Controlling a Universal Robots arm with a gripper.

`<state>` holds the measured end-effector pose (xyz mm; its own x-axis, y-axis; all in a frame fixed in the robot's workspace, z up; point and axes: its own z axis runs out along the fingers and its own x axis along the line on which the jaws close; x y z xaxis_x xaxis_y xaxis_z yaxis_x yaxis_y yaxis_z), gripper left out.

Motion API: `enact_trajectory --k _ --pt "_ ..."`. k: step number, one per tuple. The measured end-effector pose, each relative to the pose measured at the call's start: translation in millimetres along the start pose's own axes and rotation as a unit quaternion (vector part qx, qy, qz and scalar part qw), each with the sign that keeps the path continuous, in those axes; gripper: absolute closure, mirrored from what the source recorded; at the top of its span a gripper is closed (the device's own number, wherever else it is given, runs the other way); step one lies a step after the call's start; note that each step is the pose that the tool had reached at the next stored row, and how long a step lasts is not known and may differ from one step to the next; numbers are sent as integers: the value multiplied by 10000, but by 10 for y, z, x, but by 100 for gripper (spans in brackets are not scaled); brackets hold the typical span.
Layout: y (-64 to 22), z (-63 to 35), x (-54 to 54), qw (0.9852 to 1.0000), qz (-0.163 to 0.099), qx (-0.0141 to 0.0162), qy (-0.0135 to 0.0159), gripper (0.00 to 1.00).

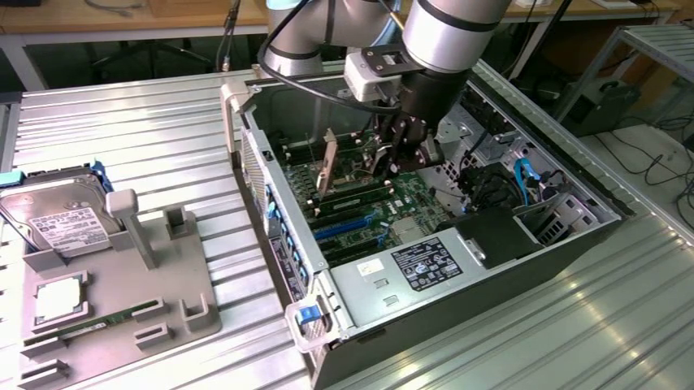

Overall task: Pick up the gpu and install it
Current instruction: 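Insert the gpu into the slot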

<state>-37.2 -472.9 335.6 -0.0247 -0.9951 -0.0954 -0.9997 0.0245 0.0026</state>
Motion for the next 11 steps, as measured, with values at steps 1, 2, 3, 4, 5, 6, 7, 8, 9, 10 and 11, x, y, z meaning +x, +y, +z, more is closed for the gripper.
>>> enact_trajectory --k 1,2,3,4,5,6,7,8,9,10,11 --pt "0 5 0 10000 0 0 -1 72" --pt "0 9 1 10000 0 0 -3 72" --pt "0 14 2 10000 0 0 -4 72" --pt "0 19 2 10000 -1 0 -4 72" --pt "0 27 3 10000 -5 0 -4 72" --pt "0 36 4 10000 -13 -1 -4 72" --pt "1 44 5 10000 -19 -2 -3 72" --pt "6 52 6 10000 -24 -2 -3 72" --pt "17 59 6 10000 -27 -3 -4 72" --pt "30 65 7 10000 -30 -3 -3 72" --pt "38 72 8 10000 -30 -3 -3 72"
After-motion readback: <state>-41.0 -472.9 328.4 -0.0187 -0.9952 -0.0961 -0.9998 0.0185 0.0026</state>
